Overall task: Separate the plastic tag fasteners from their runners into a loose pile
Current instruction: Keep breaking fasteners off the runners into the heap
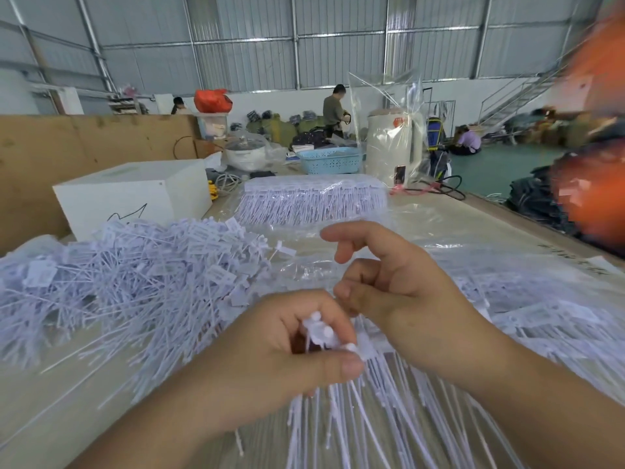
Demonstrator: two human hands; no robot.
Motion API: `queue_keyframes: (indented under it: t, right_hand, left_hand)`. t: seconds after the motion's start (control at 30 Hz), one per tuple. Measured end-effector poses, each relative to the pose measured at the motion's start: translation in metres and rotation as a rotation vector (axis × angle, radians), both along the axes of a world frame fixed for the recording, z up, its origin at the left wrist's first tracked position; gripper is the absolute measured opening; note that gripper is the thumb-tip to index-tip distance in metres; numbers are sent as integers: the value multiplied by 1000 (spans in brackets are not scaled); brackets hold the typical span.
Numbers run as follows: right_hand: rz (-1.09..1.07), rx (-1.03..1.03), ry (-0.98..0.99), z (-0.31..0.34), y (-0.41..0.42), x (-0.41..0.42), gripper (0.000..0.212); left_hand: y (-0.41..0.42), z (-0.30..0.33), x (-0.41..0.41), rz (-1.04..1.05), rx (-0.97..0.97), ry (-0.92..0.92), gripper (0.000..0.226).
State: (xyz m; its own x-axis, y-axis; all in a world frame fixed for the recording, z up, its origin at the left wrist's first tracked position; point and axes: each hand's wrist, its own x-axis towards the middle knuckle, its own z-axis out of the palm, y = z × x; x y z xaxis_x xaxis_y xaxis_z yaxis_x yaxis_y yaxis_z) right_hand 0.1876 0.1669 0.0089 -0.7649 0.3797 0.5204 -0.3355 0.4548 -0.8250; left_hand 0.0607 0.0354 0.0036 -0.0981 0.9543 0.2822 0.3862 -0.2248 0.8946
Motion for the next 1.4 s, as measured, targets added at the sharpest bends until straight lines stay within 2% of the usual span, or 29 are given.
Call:
queue_keyframes:
  t: [0.07,0.13,0.23,0.3,0.37,0.47,0.57,0.7,0.87,0.93,1.0,1.07,1.13,1.2,1.27,1.4]
  right_hand:
    - [-36,61,-32,1,-1,1,34]
    - [-140,233,-99,3,0,3,28]
    - [-184,423,-351,10,6,8,9]
    - [-98,434,-534,12,8,12,21]
    - [-68,418,-585,13,8,14,24]
    - [-77,408,-545,14,12,14,25]
    - [-37,391,-499,13,11,14,23]
    - [5,270,-349,9,4,10,26]
    - [-218,371,-182,-2,-7,-2,25]
    - [-301,254,-59,-2,-7,-4,28]
    - [-299,191,10,3,-4,-1,29]
    - [-185,237,-54,4,-2,2,21]
    - [-67,269,-160,3,-2,4,14]
    - [-14,258,-218,0,0,6,31]
    - [9,276,-232,1,0,7,45]
    - [31,268,-266,6,1,8,57]
  left_hand:
    - [3,-5,3,63,12,73,19]
    - [5,-5,0,129,38,81,17]
    - [6,0,-13,228,85,39,4]
    - [6,3,-19,273,117,9,6]
    - [5,4,-20,261,108,1,11]
    - [2,7,-19,107,20,-8,4]
    - [-3,10,-16,19,7,-12,11]
    - [-1,9,-12,136,95,-31,30]
    - [9,3,4,414,274,-69,35]
    - [9,4,6,526,344,-69,46]
    - [7,6,4,537,360,-92,45]
    - [5,8,3,435,303,-110,42]
    - [4,6,4,324,228,-94,29]
    - [4,5,5,241,182,-91,17]
    - [4,4,6,187,158,-93,15]
    - [2,3,2,81,110,-146,14]
